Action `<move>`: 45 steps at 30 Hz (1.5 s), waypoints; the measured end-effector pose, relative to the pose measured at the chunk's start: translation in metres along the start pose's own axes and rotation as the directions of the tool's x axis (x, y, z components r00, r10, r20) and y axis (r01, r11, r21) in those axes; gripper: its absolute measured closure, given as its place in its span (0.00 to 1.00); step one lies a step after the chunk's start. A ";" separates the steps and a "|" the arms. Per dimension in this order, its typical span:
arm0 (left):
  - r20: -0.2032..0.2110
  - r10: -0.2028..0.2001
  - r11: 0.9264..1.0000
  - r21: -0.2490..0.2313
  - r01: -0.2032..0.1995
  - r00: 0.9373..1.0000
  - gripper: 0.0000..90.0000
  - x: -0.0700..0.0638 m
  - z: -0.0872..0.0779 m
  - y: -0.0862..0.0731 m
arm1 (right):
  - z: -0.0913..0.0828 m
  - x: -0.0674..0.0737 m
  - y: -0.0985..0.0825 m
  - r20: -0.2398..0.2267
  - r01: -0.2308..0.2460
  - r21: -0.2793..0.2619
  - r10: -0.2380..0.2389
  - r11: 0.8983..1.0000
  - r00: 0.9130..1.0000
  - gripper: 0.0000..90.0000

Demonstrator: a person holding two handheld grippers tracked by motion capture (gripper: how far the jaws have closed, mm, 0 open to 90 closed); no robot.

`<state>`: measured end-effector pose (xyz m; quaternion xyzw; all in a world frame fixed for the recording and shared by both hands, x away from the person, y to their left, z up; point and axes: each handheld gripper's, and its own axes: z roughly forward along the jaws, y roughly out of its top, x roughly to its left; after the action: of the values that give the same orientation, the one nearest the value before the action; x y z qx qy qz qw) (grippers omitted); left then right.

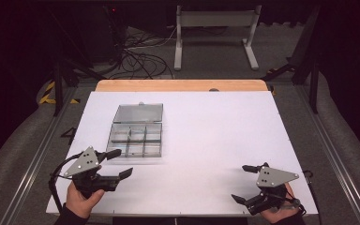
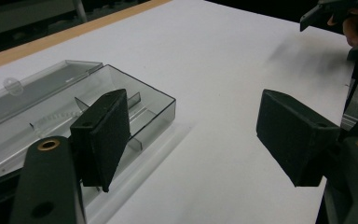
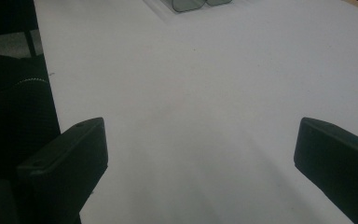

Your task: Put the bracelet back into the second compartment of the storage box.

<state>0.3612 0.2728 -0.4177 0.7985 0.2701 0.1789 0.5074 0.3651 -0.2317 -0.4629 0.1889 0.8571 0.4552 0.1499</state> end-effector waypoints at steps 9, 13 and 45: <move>0.000 -0.007 1.000 0.006 0.007 1.000 0.29 -0.003 0.002 -0.013 | 0.001 0.000 -0.001 -0.003 -0.005 0.001 0.005 1.000 1.000 0.04; -0.002 -0.009 1.000 0.011 0.009 1.000 0.29 -0.004 0.004 -0.019 | 0.000 0.000 -0.001 -0.003 -0.006 0.002 0.006 1.000 1.000 0.04; -0.006 -0.023 0.999 0.031 0.023 1.000 0.29 -0.007 0.003 -0.039 | 0.000 -0.001 -0.002 -0.010 -0.013 0.002 0.013 1.000 1.000 0.04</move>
<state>0.3478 0.2794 -0.4541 0.8026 0.2836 0.1711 0.4960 0.3656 -0.2336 -0.4648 0.1923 0.8571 0.4562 0.1425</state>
